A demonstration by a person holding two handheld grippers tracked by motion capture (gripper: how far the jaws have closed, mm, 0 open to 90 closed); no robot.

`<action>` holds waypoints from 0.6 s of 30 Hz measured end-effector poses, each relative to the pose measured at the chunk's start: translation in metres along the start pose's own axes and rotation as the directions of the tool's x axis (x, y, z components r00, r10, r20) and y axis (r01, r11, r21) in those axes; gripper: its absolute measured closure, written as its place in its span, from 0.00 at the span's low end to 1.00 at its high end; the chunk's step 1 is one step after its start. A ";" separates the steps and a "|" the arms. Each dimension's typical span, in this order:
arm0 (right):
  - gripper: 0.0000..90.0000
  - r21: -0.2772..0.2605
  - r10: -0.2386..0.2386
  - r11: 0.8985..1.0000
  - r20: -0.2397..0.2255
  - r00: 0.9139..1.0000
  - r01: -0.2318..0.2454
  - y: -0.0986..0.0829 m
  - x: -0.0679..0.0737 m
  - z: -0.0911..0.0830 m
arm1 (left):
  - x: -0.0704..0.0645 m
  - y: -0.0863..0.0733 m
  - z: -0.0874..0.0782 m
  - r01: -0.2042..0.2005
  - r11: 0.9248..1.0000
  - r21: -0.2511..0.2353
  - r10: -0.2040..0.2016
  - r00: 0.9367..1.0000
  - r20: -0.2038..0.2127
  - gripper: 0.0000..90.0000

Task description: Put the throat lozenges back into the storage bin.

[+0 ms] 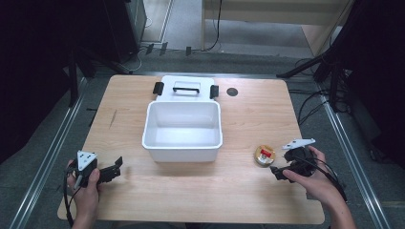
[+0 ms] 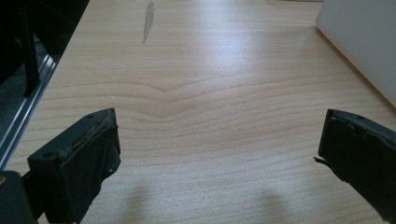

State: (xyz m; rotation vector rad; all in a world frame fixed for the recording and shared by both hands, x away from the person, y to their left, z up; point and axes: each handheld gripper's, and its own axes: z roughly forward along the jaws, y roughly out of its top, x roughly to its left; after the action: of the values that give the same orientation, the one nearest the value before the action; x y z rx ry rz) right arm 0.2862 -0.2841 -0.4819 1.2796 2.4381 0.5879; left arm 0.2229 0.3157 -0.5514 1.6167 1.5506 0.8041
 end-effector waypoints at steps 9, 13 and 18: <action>0.10 0.125 -0.031 0.992 -0.023 0.999 0.034 0.016 0.002 0.004 | 0.001 0.000 0.000 0.002 1.000 0.004 -0.002 1.000 0.006 0.00; 0.11 0.169 -0.043 0.985 -0.030 0.999 0.048 0.022 0.003 0.007 | 0.000 0.000 0.001 0.004 1.000 0.007 -0.004 1.000 0.010 0.00; 0.14 0.217 -0.081 0.972 -0.042 0.996 0.088 0.031 0.006 0.010 | 0.001 0.001 0.001 0.008 1.000 0.014 -0.009 1.000 0.021 0.00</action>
State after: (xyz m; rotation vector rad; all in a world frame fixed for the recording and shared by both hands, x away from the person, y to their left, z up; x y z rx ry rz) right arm 0.3092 -0.2615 -0.4760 1.2466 2.6287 0.3274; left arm 0.2244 0.3167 -0.5517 1.6225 1.5505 0.7713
